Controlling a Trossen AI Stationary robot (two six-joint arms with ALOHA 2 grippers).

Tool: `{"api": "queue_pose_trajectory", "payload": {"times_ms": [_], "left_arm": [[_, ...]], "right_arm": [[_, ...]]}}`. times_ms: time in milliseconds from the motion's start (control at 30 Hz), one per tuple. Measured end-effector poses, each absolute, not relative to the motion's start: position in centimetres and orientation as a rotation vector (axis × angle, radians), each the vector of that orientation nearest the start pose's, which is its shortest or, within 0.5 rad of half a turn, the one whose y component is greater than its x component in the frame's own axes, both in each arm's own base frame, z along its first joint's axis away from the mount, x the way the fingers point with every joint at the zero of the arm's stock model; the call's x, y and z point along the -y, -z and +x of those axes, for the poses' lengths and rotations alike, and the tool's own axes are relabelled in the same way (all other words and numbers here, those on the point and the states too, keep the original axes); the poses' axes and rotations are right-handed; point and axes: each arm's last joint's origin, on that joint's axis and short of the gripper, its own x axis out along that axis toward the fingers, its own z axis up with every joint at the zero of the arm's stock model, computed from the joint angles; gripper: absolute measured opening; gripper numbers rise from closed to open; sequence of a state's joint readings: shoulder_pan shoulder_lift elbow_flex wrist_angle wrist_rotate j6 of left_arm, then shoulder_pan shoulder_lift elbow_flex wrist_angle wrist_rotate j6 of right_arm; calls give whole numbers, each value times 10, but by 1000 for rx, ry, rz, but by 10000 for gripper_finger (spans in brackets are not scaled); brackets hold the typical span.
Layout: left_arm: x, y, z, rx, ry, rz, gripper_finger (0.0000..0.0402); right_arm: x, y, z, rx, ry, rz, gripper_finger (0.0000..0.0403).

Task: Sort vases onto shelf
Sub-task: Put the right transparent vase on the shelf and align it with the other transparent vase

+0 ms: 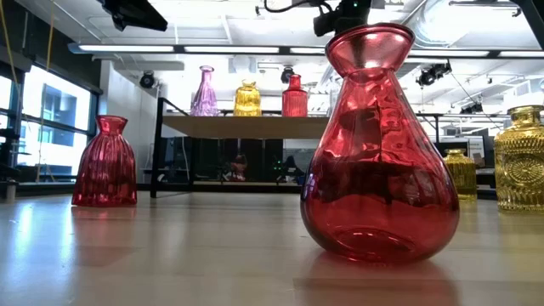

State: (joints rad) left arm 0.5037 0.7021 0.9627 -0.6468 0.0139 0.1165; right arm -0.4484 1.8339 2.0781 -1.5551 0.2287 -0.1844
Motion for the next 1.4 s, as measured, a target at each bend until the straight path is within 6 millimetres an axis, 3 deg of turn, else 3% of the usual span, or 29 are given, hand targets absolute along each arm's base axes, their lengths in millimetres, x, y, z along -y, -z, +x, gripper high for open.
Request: {"api": "queue_pose_trajectory", "payload": {"times_ms": [300, 533, 700, 967, 1067, 1267, 1400], "left_arm": [[-62, -359, 113, -405, -461, 13, 71], [-62, -359, 113, -405, -461, 13, 71], [-62, -359, 113, -406, -461, 13, 71], [-62, -357, 113, -423, -460, 0, 71], [-62, -356, 113, -427, -460, -1, 71], [-62, -357, 113, -429, -456, 15, 71], [-62, -357, 113, -430, -456, 17, 71]], "right_arm": [[154, -375, 307, -1405, 465, -19, 99], [152, -399, 303, -1306, 521, 10, 99], [147, -416, 302, -1191, 502, 155, 99], [130, -413, 309, -1173, 405, 258, 99], [122, -412, 299, -1183, 384, 298, 99], [103, -402, 254, -1222, 429, 377, 98], [98, -383, 243, -1102, 454, 409, 98]]}}
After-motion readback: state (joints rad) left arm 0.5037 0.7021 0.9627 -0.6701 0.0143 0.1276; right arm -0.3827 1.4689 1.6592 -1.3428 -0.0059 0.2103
